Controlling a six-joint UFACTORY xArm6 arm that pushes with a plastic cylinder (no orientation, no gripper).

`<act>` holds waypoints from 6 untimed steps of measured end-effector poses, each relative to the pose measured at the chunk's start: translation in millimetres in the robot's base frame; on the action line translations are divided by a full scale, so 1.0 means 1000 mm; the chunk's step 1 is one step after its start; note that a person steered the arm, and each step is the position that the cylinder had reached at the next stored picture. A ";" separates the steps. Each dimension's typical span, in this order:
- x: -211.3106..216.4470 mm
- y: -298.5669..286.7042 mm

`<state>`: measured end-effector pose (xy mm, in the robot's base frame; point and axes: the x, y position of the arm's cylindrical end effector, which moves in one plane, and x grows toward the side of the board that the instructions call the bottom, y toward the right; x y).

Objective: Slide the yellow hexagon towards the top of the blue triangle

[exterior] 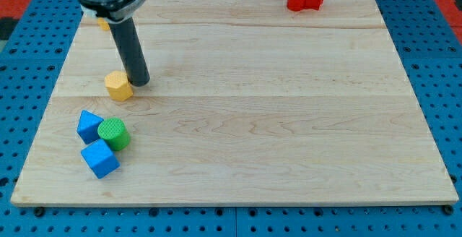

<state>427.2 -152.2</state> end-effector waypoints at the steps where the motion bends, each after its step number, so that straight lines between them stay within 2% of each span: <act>1: -0.019 -0.013; 2: -0.039 -0.014; 3: -0.012 -0.040; 5: 0.023 -0.046; 6: 0.005 -0.046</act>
